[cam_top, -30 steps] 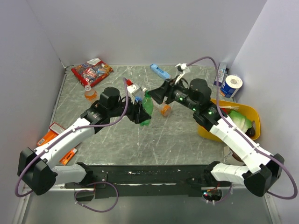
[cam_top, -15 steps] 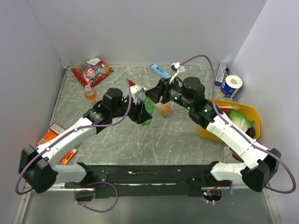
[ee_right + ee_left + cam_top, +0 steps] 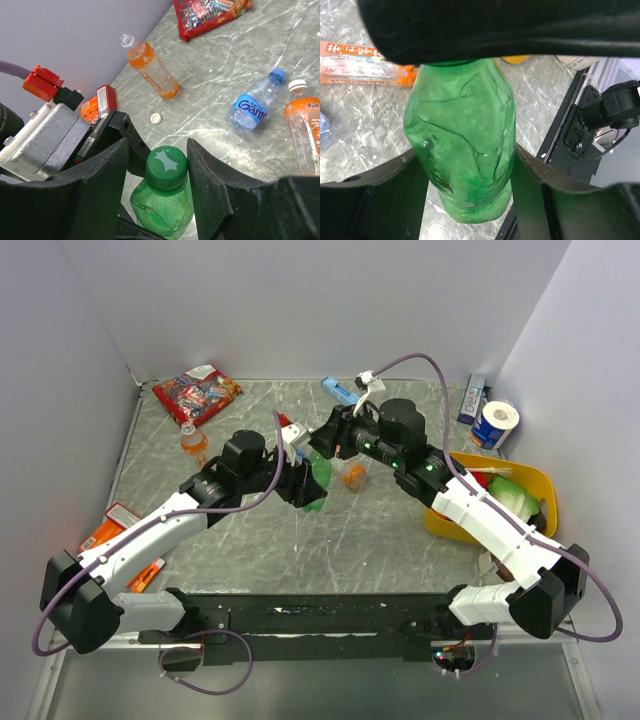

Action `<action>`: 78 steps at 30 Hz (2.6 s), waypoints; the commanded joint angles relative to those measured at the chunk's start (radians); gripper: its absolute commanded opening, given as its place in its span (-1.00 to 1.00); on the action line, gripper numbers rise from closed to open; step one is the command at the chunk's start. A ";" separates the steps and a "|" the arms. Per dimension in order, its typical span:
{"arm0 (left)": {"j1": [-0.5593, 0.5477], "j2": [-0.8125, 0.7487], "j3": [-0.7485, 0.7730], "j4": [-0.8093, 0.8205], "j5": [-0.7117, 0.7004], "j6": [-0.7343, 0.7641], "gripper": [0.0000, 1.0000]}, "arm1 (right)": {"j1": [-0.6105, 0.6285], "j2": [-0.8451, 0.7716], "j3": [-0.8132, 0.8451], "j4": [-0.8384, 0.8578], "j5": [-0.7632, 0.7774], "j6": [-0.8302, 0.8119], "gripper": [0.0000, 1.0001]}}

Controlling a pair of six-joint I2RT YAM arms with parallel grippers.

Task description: Unscrew the bottle caps

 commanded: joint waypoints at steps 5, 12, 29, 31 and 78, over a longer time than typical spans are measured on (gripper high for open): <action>-0.009 -0.003 0.040 0.022 -0.005 0.025 -0.18 | 0.011 0.013 0.052 0.049 -0.063 0.014 0.09; -0.011 -0.004 0.042 0.021 -0.002 0.026 -0.17 | 0.011 0.020 0.039 0.101 -0.123 0.029 0.07; -0.014 -0.022 0.037 0.024 -0.001 0.034 -0.18 | 0.010 0.033 0.047 0.075 -0.117 0.006 -0.20; -0.014 -0.024 0.037 0.022 0.005 0.037 -0.18 | 0.008 0.027 0.046 0.068 -0.106 -0.003 -0.28; 0.103 -0.203 -0.018 0.076 -0.286 0.029 -0.19 | -0.295 -0.335 -0.128 -0.062 -0.217 -0.180 -0.62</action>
